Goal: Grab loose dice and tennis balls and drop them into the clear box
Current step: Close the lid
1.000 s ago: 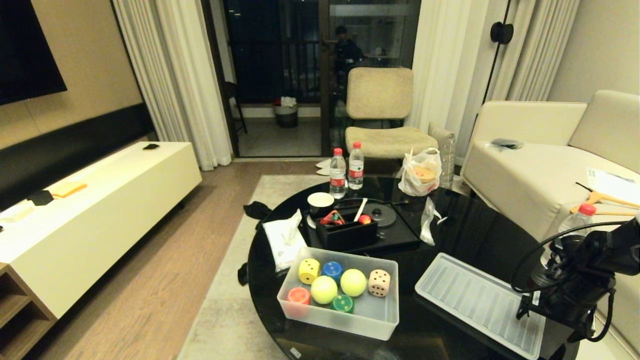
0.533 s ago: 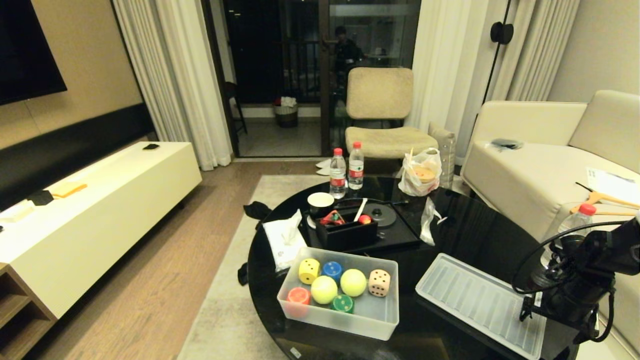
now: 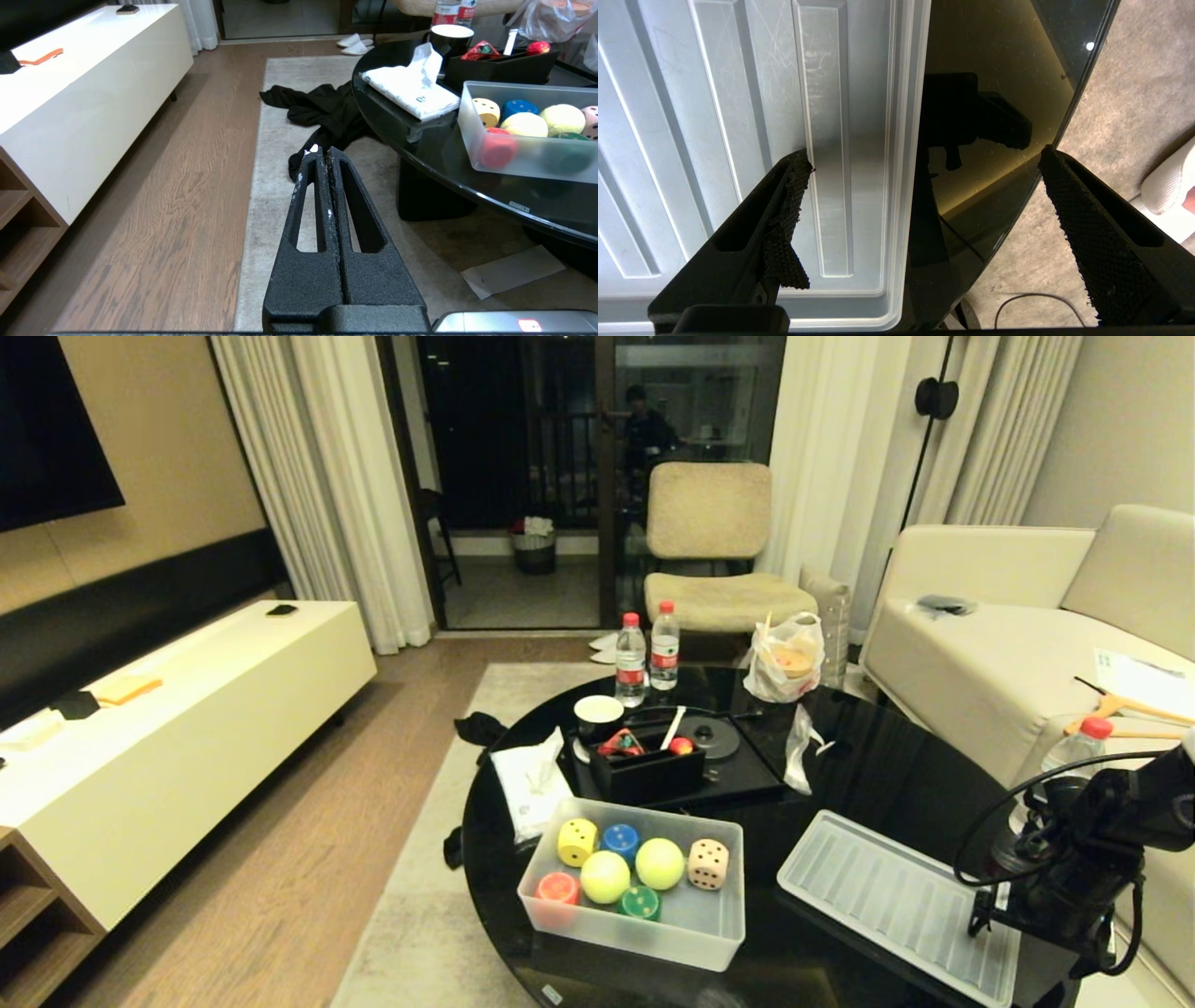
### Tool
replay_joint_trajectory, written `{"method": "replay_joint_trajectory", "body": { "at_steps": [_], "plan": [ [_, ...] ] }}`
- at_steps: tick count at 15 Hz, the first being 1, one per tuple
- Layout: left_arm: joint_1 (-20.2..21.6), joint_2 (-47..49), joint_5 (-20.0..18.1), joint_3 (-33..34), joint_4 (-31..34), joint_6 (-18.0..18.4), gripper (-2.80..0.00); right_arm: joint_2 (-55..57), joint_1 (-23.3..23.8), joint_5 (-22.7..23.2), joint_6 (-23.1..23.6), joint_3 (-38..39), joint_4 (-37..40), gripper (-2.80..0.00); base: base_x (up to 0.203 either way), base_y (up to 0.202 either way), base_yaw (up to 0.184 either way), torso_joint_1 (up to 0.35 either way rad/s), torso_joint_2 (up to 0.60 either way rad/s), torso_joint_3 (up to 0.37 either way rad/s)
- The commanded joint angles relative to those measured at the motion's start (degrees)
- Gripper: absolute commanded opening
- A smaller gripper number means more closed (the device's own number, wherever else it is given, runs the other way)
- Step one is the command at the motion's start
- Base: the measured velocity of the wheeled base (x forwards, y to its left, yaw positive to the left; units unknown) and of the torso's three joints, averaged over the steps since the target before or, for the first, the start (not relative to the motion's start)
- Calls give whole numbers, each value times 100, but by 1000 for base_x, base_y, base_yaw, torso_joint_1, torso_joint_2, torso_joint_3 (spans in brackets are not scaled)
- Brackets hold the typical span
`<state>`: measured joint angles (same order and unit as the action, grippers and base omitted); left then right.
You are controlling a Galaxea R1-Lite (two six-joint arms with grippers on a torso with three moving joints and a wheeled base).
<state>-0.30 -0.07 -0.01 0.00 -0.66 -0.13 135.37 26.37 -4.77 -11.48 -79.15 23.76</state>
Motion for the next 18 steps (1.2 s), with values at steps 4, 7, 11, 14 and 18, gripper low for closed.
{"method": "replay_joint_trajectory", "body": {
  "at_steps": [4,7,11,14,18],
  "plan": [
    [3,7,1,9,-4,-4,-280,148,0,-235,-12,-38,6,0,0,0,0,0,0,0],
    [4,7,1,14,-4,-4,-280,125,-9,-235,-12,-74,6,0,0,0,0,0,0,0],
    [-5,7,1,17,-4,-4,-280,139,0,-226,-12,-65,15,-280,0,0,0,0,0,0],
    [-1,7,1,9,-4,-4,-280,148,0,-218,-21,-56,23,-280,0,0,0,0,0,0],
    [-2,7,1,11,-4,-4,-280,209,0,-174,-38,-59,8,-280,0,0,0,0,0,0]
  ]
}}
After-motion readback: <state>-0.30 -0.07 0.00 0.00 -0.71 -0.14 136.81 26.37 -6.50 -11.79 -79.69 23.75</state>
